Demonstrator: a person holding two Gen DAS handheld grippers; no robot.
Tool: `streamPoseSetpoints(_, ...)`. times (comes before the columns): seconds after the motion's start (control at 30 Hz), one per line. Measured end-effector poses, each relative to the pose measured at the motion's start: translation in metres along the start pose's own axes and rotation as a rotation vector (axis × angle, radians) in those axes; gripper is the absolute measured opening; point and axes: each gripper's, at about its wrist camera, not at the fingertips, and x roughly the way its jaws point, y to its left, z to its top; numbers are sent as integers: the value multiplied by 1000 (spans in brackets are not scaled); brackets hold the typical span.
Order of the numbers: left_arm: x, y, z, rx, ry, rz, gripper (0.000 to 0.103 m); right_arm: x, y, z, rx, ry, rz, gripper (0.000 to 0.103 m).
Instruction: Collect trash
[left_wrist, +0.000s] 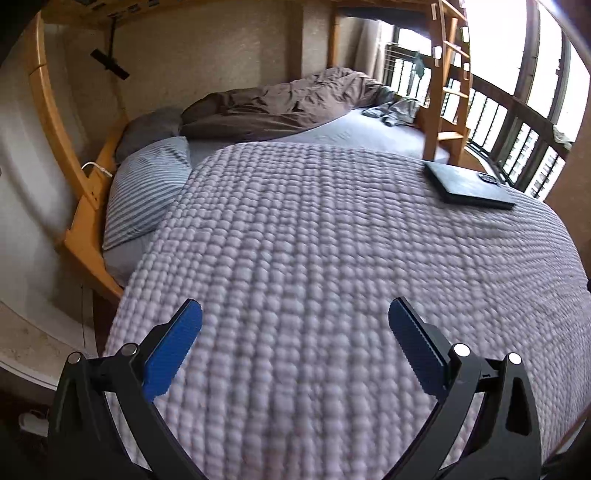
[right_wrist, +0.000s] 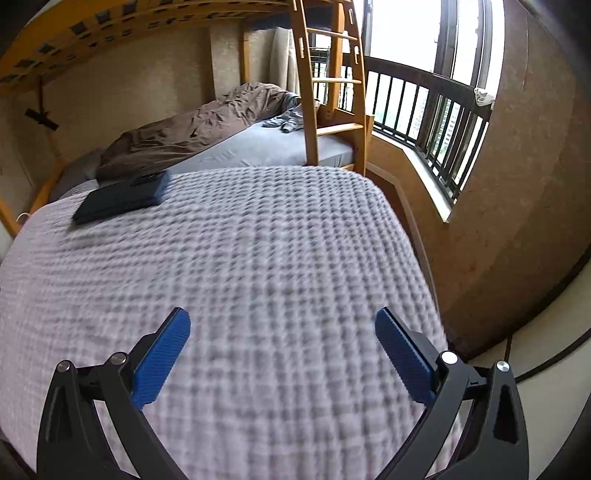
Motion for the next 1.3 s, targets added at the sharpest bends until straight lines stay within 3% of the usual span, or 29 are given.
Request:
streamPoseSetpoints(0.17,21,12,11,-4,22,38,102,29,-9,12,-3,33,-38,99)
streamPoseSetpoints(0.33,34,19,8,-4,53,51,102,47,-13,2,-19,87,-67,99)
streamPoseSetpoints(0.47,35,23,5,-17,53,38,102,46,-24,-6,39,95,-20,99)
streamPoseSetpoints(1.3,28,25,-3,-12,56,28,102,37,-23,-17,26,98,-11,99)
